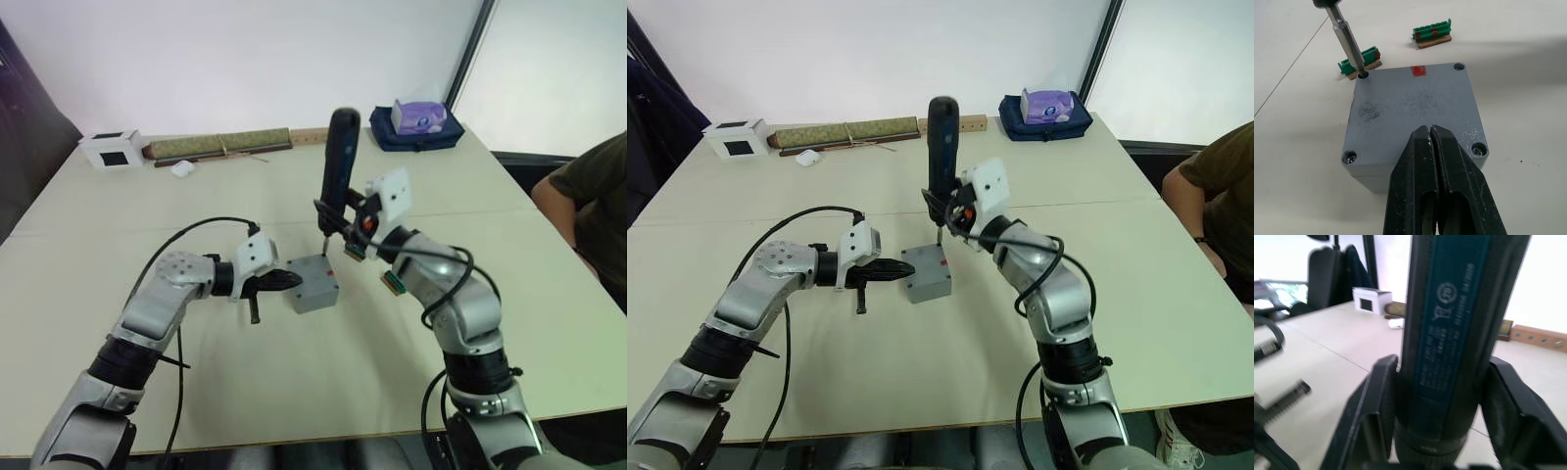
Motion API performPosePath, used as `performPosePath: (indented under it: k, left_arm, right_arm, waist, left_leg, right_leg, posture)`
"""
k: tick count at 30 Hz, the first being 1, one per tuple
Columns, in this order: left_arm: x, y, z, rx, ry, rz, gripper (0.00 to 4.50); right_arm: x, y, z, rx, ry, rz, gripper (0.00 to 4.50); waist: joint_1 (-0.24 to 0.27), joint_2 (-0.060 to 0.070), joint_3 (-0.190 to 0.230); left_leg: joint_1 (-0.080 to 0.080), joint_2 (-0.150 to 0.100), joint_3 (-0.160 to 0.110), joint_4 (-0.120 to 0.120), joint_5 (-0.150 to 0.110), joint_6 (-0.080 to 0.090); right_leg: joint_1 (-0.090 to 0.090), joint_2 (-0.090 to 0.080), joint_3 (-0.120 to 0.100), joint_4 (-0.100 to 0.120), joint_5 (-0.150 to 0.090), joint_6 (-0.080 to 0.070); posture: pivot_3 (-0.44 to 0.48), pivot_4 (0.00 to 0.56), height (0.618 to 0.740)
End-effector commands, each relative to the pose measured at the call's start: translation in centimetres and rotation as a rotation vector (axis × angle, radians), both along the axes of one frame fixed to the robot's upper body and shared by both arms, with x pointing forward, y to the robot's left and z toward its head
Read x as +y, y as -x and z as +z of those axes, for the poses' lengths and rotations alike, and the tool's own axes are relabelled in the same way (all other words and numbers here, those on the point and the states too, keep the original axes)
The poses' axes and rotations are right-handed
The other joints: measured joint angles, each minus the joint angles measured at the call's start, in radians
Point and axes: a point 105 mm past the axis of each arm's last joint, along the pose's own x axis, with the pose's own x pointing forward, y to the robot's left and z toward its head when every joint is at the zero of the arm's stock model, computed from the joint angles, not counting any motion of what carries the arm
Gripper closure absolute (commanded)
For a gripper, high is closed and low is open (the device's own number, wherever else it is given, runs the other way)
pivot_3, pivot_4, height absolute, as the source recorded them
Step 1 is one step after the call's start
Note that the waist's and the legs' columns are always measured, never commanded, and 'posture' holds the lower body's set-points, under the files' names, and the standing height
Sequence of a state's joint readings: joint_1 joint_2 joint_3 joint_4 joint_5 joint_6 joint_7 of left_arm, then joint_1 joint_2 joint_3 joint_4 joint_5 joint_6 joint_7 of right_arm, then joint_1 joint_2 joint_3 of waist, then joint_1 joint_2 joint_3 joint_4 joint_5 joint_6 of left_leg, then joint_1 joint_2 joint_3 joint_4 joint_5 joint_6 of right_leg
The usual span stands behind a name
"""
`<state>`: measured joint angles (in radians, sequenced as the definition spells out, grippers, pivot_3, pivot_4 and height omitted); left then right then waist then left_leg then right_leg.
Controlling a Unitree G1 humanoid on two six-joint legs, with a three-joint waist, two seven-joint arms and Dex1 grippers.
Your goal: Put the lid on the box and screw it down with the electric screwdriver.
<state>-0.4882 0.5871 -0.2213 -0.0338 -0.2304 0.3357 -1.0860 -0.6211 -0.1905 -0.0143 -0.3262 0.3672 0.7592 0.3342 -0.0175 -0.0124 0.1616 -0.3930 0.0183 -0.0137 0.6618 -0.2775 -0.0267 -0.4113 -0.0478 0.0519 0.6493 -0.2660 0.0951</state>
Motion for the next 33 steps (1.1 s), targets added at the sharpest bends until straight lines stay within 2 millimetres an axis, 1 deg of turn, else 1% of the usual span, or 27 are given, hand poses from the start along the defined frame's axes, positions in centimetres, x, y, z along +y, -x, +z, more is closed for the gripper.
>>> performPosePath:
  k: [1, 4, 7, 8, 10, 13, 15, 17, 19, 24, 27, 31, 32, 33]
  left_arm:
    - [-0.3, 0.4, 1.1, -0.014, 0.023, -0.023, 4.50]
    - [-0.5, 0.9, 2.7, -0.039, 0.051, -0.048, 4.50]
    - [-0.5, 1.4, 3.9, -0.053, 0.076, -0.064, 4.50]
    - [-0.4, 1.6, 4.4, -0.060, 0.087, -0.070, 4.50]
    - [-0.3, 2.3, 5.4, -0.073, 0.105, -0.089, 4.50]
    - [-0.1, 2.8, 6.2, -0.082, 0.116, -0.099, 4.50]
    - [-0.1, 3.2, 6.6, -0.091, 0.124, -0.103, 4.50]
    - [-0.2, 3.4, 6.8, -0.094, 0.132, -0.105, 4.50]
    - [-0.4, 3.6, 7.0, -0.095, 0.139, -0.105, 4.50]
    - [-0.6, 3.9, 7.0, -0.094, 0.149, -0.099, 4.50]
    - [-0.6, 3.9, 7.0, -0.097, 0.148, -0.094, 4.50]
    - [-0.6, 4.0, 6.9, -0.097, 0.145, -0.087, 4.50]
    - [-0.5, 4.0, 6.9, -0.097, 0.142, -0.085, 4.50]
    - [-0.4, 3.9, 6.9, -0.094, 0.137, -0.078, 4.50]
  right_arm:
    - [-2.6, 0.5, 4.8, -0.063, -0.006, -0.065, 2.64]
    - [-5.5, -0.3, 4.3, 0.076, 0.091, -0.147, 2.64]
    - [-8.0, -0.7, 3.1, 0.220, 0.187, -0.214, 2.64]
    - [-8.9, -0.7, 2.4, 0.273, 0.233, -0.237, 2.64]
    - [-11.1, -0.3, 0.0, 0.420, 0.341, -0.277, 2.64]
    - [-12.9, 0.3, -2.4, 0.571, 0.428, -0.302, 2.64]
    - [-14.0, 0.7, -4.3, 0.693, 0.453, -0.319, 2.64]
    - [-15.0, 0.7, -5.6, 0.773, 0.462, -0.348, 2.64]
    - [-15.5, 0.5, -6.6, 0.823, 0.465, -0.364, 2.64]
    - [-16.5, 0.0, -8.7, 0.907, 0.476, -0.393, 2.64]
    - [-17.2, -0.2, -9.4, 0.928, 0.482, -0.417, 2.64]
    - [-17.4, -0.5, -9.5, 0.929, 0.482, -0.426, 2.64]
    - [-17.4, -0.5, -9.4, 0.927, 0.479, -0.425, 1.67]
    - [-17.3, -0.6, -9.1, 0.914, 0.478, -0.420, 1.39]
  waist:
    - [0.001, 0.002, 0.003]
    - [0.003, 0.001, 0.006]
    - [0.000, 0.000, 0.009]
    - [0.000, 0.001, 0.009]
    - [-0.001, 0.002, 0.011]
    - [-0.003, 0.003, 0.014]
    - [-0.006, 0.004, 0.015]
    - [-0.008, 0.003, 0.016]
    - [-0.007, 0.004, 0.017]
    - [-0.003, 0.003, 0.018]
    - [-0.001, 0.003, 0.018]
    - [0.001, 0.000, 0.018]
    - [0.001, 0.000, 0.018]
    - [0.001, 0.000, 0.019]
  left_leg:
    - [0.000, 0.000, 0.000, 0.000, 0.000, 0.000]
    - [-0.001, 0.000, 0.000, -0.001, 0.000, 0.000]
    - [-0.005, 0.000, 0.001, -0.002, 0.000, 0.000]
    - [-0.007, 0.000, 0.001, -0.002, 0.000, 0.001]
    - [-0.015, -0.001, 0.002, -0.001, 0.000, 0.001]
    - [-0.017, -0.001, 0.003, -0.001, -0.001, 0.001]
    - [-0.017, -0.001, 0.004, -0.001, -0.001, 0.002]
    - [-0.017, 0.000, 0.004, -0.001, -0.001, 0.002]
    - [-0.017, 0.000, 0.004, -0.001, -0.001, 0.002]
    - [-0.017, -0.001, 0.004, 0.000, -0.001, 0.002]
    - [-0.017, 0.000, 0.004, 0.001, -0.001, 0.002]
    - [-0.017, -0.001, 0.004, 0.003, -0.001, 0.002]
    - [-0.017, -0.001, 0.004, 0.003, -0.001, 0.002]
    - [-0.017, -0.001, 0.004, 0.003, -0.001, 0.002]
  right_leg:
    - [0.000, 0.000, 0.000, 0.000, 0.000, 0.000]
    - [0.000, -0.001, -0.001, -0.001, 0.000, 0.000]
    - [-0.003, -0.001, -0.002, -0.003, -0.001, -0.001]
    - [-0.005, -0.001, -0.002, -0.003, 0.000, 0.000]
    - [-0.015, -0.001, -0.001, -0.001, 0.000, 0.000]
    - [-0.017, 0.000, -0.001, -0.001, 0.000, 0.001]
    - [-0.018, 0.000, 0.000, -0.002, 0.000, 0.001]
    - [-0.018, 0.001, 0.000, -0.002, 0.000, 0.001]
    - [-0.018, 0.001, 0.000, -0.002, 0.000, 0.001]
    - [-0.017, 0.001, 0.000, -0.002, 0.000, 0.001]
    - [-0.017, 0.001, 0.000, -0.002, 0.001, 0.002]
    - [-0.015, 0.001, 0.000, -0.002, 0.001, 0.002]
    - [-0.014, 0.001, 0.000, -0.002, 0.001, 0.002]
    - [-0.014, 0.000, 0.000, -0.002, 0.001, 0.003]
  posture:
    - [0.000, 0.150, 0.740]
    - [0.000, 0.150, 0.740]
    - [0.000, 0.150, 0.740]
    - [0.000, 0.150, 0.740]
    - [0.000, 0.150, 0.740]
    - [0.000, 0.150, 0.740]
    - [0.000, 0.150, 0.740]
    - [0.000, 0.150, 0.740]
    - [0.000, 0.150, 0.740]
    - [0.000, 0.150, 0.740]
    - [0.000, 0.150, 0.740]
    - [0.000, 0.150, 0.740]
    - [0.000, 0.150, 0.740]
    - [0.000, 0.150, 0.740]
